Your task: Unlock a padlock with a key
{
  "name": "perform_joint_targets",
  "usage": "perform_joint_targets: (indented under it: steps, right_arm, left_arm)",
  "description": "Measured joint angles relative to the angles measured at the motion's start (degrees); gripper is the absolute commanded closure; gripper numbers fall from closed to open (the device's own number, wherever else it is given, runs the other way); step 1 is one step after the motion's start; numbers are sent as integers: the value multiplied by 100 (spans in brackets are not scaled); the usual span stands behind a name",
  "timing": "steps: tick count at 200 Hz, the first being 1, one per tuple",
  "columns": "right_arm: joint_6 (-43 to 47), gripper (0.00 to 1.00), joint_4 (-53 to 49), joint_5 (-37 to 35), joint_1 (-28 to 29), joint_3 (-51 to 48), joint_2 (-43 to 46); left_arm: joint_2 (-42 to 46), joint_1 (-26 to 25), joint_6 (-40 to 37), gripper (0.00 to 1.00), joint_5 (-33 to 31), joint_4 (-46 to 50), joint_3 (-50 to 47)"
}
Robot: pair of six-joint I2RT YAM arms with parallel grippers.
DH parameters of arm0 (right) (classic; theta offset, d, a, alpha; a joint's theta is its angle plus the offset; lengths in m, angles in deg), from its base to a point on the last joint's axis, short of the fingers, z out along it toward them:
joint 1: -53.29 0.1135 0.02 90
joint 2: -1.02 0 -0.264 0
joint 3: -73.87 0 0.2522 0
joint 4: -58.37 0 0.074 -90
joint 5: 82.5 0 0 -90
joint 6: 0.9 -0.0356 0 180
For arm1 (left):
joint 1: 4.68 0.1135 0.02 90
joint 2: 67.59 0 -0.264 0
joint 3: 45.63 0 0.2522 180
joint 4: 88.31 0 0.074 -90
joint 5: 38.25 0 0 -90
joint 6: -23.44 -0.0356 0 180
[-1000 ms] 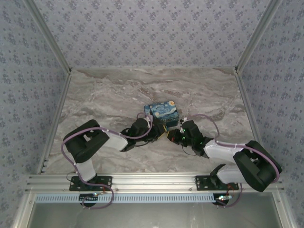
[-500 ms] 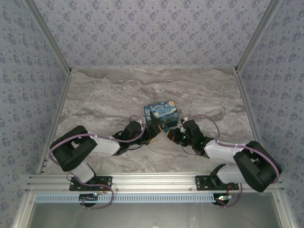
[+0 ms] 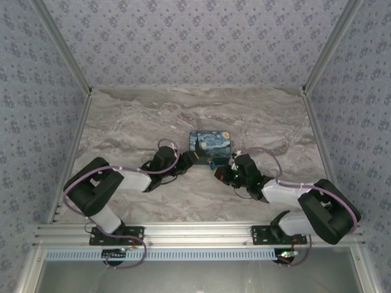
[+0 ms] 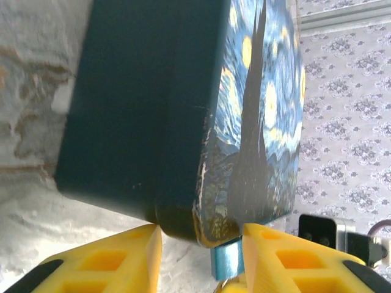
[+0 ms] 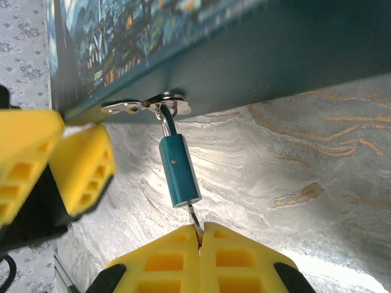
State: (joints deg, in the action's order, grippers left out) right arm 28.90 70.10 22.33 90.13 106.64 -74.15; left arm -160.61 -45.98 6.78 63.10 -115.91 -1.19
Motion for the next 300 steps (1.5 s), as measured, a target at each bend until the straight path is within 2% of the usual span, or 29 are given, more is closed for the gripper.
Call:
perform_joint_targets:
  steps: [31,50,77,102,132,168,234,300]
  right_arm:
    - [-15,100,52,2,44,44,-144]
    - [-44,100,109,-2,70,83,-223]
    - [-48,100,151,-4,70,87,-229]
    - [-61,100,153,-4,70,87,-229]
    - [-85,100,151,-7,70,87,-229]
    - [-90,100,153,-7,70,87,-229]
    - [-90,100,153,-4,70,87,-229]
    - [-92,100,155,-9,70,87,-229]
  left_arm:
    - [-140,284,-166,62,162,50,221]
    - [-170,328,-240,58,221,50,262]
    - [-166,208,-308,48,254,52,254]
    - [-116,-63,-328,43,229,55,146]
    - [-118,-435,-275,44,236,-9,107]
    - [-323,-680,-26,49,258,-522,111]
    - [-1062,-861,367,50,258,-1058,251]
    - [-1333,-861,546,53,258,-1458,348]
